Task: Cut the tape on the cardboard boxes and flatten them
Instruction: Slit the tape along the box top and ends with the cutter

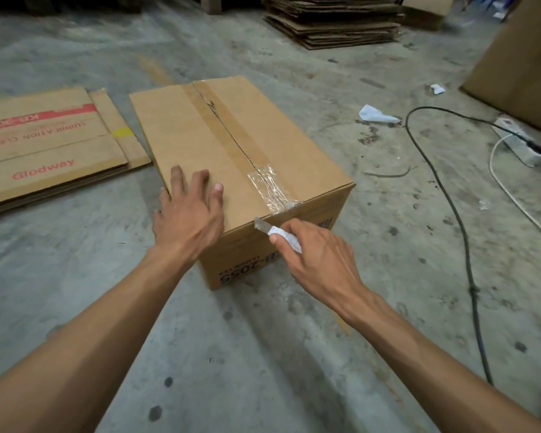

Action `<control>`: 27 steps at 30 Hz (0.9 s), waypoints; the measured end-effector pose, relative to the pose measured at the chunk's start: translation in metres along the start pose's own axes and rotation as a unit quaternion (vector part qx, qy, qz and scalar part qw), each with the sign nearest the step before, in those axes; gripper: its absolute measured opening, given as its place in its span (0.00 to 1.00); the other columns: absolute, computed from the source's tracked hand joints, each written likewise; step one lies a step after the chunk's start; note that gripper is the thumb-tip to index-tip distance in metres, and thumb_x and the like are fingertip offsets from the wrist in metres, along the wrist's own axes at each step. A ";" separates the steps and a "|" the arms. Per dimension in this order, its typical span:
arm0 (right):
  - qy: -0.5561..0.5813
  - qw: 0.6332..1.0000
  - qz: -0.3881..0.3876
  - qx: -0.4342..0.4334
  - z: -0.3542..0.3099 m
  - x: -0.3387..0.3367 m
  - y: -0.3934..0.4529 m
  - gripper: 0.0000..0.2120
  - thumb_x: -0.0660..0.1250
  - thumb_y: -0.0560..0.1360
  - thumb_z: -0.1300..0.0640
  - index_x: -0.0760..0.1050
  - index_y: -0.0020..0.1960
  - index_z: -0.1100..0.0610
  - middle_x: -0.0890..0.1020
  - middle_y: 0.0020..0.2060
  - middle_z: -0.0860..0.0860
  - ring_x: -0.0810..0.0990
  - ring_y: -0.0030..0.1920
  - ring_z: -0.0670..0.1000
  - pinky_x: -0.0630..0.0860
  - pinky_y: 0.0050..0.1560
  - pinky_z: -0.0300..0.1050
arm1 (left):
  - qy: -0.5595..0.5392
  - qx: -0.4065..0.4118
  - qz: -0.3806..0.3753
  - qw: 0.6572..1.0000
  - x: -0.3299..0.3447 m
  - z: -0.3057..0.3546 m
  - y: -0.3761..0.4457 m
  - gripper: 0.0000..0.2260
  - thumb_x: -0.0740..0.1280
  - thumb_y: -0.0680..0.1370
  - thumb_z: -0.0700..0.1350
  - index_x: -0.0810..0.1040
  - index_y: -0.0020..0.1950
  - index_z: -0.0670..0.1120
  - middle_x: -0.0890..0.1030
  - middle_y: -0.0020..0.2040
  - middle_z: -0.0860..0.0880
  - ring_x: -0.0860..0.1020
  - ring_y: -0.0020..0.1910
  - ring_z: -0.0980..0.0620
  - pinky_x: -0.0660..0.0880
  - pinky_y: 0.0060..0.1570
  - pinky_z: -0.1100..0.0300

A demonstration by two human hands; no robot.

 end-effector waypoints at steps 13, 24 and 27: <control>-0.014 1.000 0.001 -0.003 0.003 -0.002 0.005 0.17 0.56 0.80 0.38 0.77 0.52 0.48 0.82 0.42 0.45 0.80 0.43 0.50 0.73 0.39 0.47 | 0.000 -0.005 0.002 1.000 0.000 0.000 0.000 0.24 0.47 0.81 0.64 0.59 0.75 0.57 0.49 0.81 0.49 0.58 0.76 0.37 0.64 0.65 0.33; -0.063 0.998 0.010 0.009 -0.001 -0.008 0.010 0.18 0.56 0.79 0.38 0.77 0.52 0.48 0.81 0.41 0.46 0.79 0.42 0.51 0.68 0.37 0.44 | 0.005 -0.001 -0.006 1.000 -0.002 0.001 -0.001 0.26 0.46 0.81 0.66 0.58 0.75 0.57 0.48 0.81 0.49 0.59 0.75 0.35 0.65 0.65 0.32; -0.075 0.995 0.032 0.051 -0.003 -0.009 0.008 0.17 0.56 0.78 0.38 0.76 0.50 0.49 0.81 0.42 0.47 0.80 0.43 0.55 0.70 0.39 0.46 | 0.007 -0.005 -0.005 1.000 -0.003 0.002 -0.002 0.25 0.46 0.81 0.65 0.59 0.76 0.57 0.49 0.81 0.50 0.61 0.74 0.37 0.65 0.63 0.34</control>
Point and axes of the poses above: each hand's wrist, its own y-axis towards the middle knuckle, its own x-axis out of the palm, z = x × y, the point moved 2 cm from there along y, towards the middle knuckle
